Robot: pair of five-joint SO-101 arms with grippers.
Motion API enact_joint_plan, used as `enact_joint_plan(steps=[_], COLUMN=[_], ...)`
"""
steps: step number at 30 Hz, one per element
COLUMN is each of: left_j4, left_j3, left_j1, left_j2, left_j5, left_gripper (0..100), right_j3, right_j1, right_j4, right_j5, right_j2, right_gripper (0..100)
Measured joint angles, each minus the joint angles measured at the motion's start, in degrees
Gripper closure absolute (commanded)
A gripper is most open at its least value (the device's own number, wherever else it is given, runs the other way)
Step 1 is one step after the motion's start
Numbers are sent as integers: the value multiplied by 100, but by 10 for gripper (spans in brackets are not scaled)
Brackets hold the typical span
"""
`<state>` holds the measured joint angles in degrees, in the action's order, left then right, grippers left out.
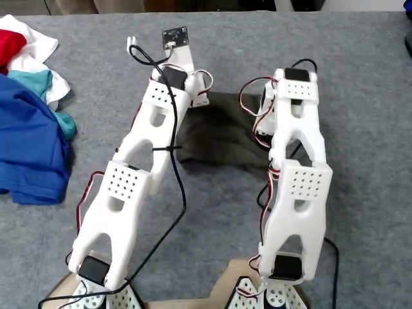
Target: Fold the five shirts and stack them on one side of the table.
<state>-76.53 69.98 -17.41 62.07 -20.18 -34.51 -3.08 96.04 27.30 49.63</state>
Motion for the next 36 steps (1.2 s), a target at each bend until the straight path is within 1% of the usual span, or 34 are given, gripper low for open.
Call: enact_joint_plan(steps=[4, 7, 14, 17, 19, 21, 22, 25, 27, 31, 33, 36], left_j4=[290, 343, 325, 44, -299, -651, -835, -1424, -1749, -2233, -2338, -2365], left_j3=[-9, -9, 0, 185, 484, 879, 1116, 1846, 2163, 2251, 2251, 2215], left_j1=[0, 0, 193, 211, 229, 237, 229, 53, -88, -88, -26, 70], left_j2=[299, 571, 589, 589, 607, 607, 607, 607, 598, 457, 132, -510], left_j5=[0, 0, -26, -9, -9, -18, -18, -18, 0, 79, 334, 747], left_gripper=[979, 980, 980, 974, 932, 876, 865, 865, 865, 868, 902, 973], right_j3=[132, 141, 141, -193, -607, -1169, -1442, -2101, -2251, -2198, -1864, -958], right_j1=[-123, -202, -220, -229, -246, -149, -70, 9, 9, 18, 18, 114], right_j4=[-325, -527, -571, -334, -26, 360, 440, 501, 501, 501, 501, 501], right_j5=[-18, -26, -220, -229, -316, -545, -598, -677, -695, -695, -695, -484], right_j2=[-26, -26, -26, 0, 18, 18, 18, -9, -167, -809, -1301, -2180], right_gripper=[992, 992, 992, 990, 989, 989, 989, 989, 989, 989, 989, 989])
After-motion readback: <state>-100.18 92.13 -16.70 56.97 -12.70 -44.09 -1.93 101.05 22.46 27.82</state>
